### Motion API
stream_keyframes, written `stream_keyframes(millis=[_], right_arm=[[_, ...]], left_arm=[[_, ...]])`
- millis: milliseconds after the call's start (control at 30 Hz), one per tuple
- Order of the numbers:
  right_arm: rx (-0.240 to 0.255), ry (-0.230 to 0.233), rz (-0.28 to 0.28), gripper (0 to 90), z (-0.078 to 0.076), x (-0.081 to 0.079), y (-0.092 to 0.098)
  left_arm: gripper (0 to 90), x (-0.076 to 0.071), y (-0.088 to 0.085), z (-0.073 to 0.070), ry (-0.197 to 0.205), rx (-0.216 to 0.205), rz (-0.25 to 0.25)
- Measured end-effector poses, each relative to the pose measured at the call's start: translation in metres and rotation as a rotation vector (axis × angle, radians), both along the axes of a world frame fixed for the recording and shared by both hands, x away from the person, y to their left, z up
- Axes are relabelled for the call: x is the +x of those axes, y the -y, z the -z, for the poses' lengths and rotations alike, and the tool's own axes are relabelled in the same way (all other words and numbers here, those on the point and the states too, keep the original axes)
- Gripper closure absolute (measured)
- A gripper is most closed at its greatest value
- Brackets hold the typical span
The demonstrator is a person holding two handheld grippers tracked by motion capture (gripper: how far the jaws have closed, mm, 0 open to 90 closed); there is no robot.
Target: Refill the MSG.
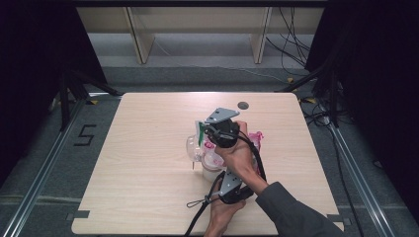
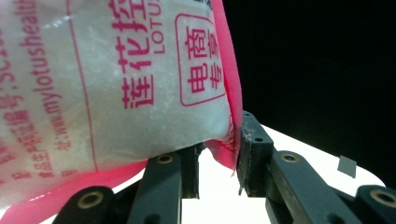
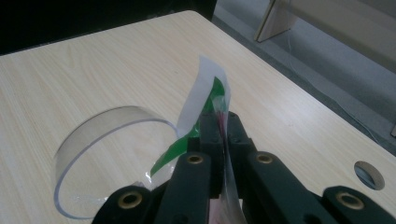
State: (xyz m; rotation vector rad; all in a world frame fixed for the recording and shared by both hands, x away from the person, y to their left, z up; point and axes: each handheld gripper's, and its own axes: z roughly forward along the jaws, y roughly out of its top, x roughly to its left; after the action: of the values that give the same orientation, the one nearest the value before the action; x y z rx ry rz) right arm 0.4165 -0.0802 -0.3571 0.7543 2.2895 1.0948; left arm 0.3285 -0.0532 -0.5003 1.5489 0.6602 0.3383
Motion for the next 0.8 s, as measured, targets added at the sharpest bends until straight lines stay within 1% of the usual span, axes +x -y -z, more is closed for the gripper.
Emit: stream_keyframes(millis=[67,100,133,167,200,233,267,300,333,433,467,500,533,567,600,633,667,700,733,767,800], right_arm=[[0.003,-0.010,0.006,89.9,-0.0007,-0.0010,-0.0009],[0.003,-0.006,0.006,89.9,-0.0003,-0.0006,-0.0009],[-0.003,-0.014,0.001,89.8,-0.0007,-0.0004,-0.0003],[-0.002,-0.009,0.008,89.9,0.0012,-0.0008,-0.0016],[-0.016,0.001,-0.005,89.8,0.0018,0.0001,-0.0018],[-0.014,0.002,-0.005,89.8,0.0018,0.0001,-0.0018],[0.001,-0.016,0.008,89.8,0.0006,-0.0011,-0.0013],[0.003,-0.017,0.004,89.8,-0.0003,-0.0008,-0.0007],[0.013,-0.009,0.013,89.8,-0.0001,-0.0012,-0.0012],[-0.001,-0.015,0.004,89.8,-0.0001,-0.0013,-0.0013],[-0.011,-0.003,-0.003,89.8,0.0009,-0.0004,-0.0015],[-0.014,-0.010,-0.010,89.8,0.0009,-0.0003,-0.0013],[-0.006,-0.007,0.001,89.8,0.0009,-0.0005,-0.0016],[0.004,-0.022,0.005,89.8,0.0000,-0.0014,-0.0014],[0.007,-0.023,0.004,89.8,-0.0006,-0.0009,-0.0009],[0.015,-0.008,0.012,89.8,-0.0001,-0.0008,-0.0013],[0.013,-0.013,0.009,89.8,-0.0003,-0.0011,-0.0016],[-0.001,-0.022,0.001,89.8,-0.0008,-0.0011,-0.0015],[0.003,-0.016,0.010,89.8,0.0004,-0.0011,-0.0024],[-0.002,-0.006,0.001,89.8,0.0014,0.0000,-0.0028],[-0.013,-0.010,-0.006,89.8,0.0022,0.0003,-0.0030]], left_arm=[[72.5,0.0000,-0.0001,-0.0003,-0.002,-0.003,-0.001],[72.5,0.0001,-0.0006,-0.0005,-0.005,0.001,0.003],[72.5,-0.0002,0.0001,-0.0002,-0.004,-0.003,-0.001],[72.4,-0.0003,0.0000,0.0001,-0.001,0.004,-0.001],[72.3,-0.0003,0.0000,0.0001,0.000,0.004,-0.001],[72.3,-0.0003,-0.0001,-0.0001,0.000,0.002,-0.001],[72.4,-0.0003,-0.0002,-0.0003,0.001,0.000,0.000],[72.4,-0.0003,-0.0004,-0.0005,0.003,0.000,0.000],[72.4,-0.0004,-0.0001,-0.0005,0.003,-0.003,0.000],[72.4,-0.0004,0.0002,-0.0002,0.000,0.001,-0.001],[72.4,-0.0005,0.0002,-0.0002,0.000,0.000,-0.001],[72.4,-0.0004,-0.0002,-0.0001,0.002,0.003,-0.002],[72.4,-0.0002,-0.0003,-0.0002,0.003,0.002,-0.001],[72.4,-0.0009,-0.0010,-0.0007,-0.003,0.012,-0.007],[72.4,0.0000,-0.0006,-0.0002,0.001,-0.002,0.000],[72.4,0.0000,-0.0005,-0.0003,0.002,-0.002,-0.001],[72.4,-0.0001,-0.0004,-0.0003,0.003,-0.003,-0.001],[72.4,-0.0001,-0.0003,-0.0002,0.001,-0.004,-0.002],[72.4,0.0000,-0.0009,-0.0002,-0.003,0.002,0.003],[72.4,0.0002,-0.0009,0.0000,-0.002,0.002,0.001],[72.3,-0.0019,0.0062,-0.0001,-0.025,-0.101,-0.006]])
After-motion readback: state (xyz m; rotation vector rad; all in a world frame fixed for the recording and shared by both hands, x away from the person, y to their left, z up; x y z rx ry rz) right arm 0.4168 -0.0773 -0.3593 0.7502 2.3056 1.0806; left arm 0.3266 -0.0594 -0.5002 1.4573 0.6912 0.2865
